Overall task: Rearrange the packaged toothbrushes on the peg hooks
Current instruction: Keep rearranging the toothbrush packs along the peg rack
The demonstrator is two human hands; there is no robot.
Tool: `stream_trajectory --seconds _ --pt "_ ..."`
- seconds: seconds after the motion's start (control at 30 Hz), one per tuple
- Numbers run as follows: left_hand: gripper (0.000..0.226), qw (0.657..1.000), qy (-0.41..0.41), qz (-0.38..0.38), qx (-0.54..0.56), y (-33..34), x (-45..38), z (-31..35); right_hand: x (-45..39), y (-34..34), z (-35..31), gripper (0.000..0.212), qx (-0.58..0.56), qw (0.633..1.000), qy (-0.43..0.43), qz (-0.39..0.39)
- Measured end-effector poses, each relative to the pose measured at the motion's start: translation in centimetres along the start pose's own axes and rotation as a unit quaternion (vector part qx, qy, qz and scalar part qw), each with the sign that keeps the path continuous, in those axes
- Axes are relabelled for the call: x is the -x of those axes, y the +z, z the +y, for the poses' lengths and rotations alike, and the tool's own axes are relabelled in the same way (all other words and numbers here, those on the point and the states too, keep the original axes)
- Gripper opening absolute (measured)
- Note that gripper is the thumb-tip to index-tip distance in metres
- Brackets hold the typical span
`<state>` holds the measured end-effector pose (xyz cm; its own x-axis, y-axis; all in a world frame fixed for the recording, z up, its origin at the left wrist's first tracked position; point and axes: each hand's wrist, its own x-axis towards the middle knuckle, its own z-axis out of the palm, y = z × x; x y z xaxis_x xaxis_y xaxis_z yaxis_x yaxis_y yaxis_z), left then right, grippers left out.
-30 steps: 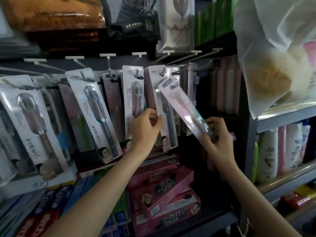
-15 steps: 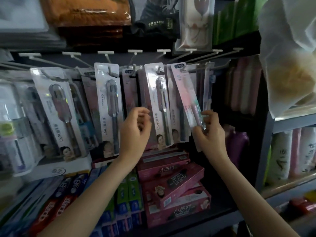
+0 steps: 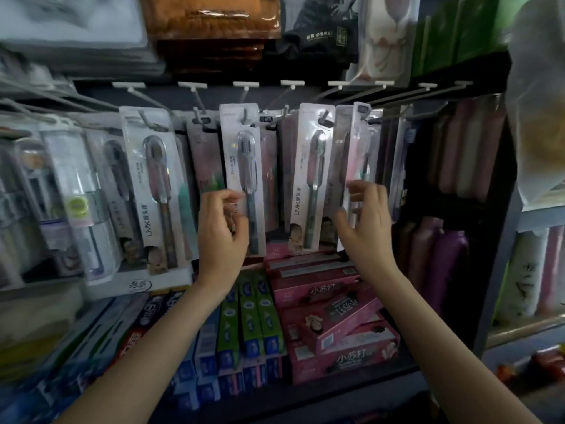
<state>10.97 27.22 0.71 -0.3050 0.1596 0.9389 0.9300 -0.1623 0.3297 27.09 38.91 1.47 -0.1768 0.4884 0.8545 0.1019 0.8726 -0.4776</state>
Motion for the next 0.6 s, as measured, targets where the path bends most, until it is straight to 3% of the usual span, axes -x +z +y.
stream_trajectory --seconds 0.23,0.4,0.5,0.6 --pt "0.027 0.996 -0.012 0.036 -0.077 -5.2 -0.2 -2.6 0.7 4.7 -5.3 0.03 -0.078 0.993 -0.049 -0.08" --pt "0.032 0.993 -0.062 0.056 -0.086 -9.4 0.3 -4.4 2.1 8.5 -8.6 0.03 -0.176 0.968 -0.062 -0.17" --pt "0.036 0.994 -0.075 0.017 -0.08 -11.0 0.1 -5.2 3.0 11.7 -9.9 0.047 -0.143 0.964 -0.069 -0.212" --pt "0.041 0.99 -0.092 -0.014 -0.106 -12.4 0.2 -5.9 3.6 14.9 -11.1 0.069 -0.137 0.963 -0.017 -0.23"
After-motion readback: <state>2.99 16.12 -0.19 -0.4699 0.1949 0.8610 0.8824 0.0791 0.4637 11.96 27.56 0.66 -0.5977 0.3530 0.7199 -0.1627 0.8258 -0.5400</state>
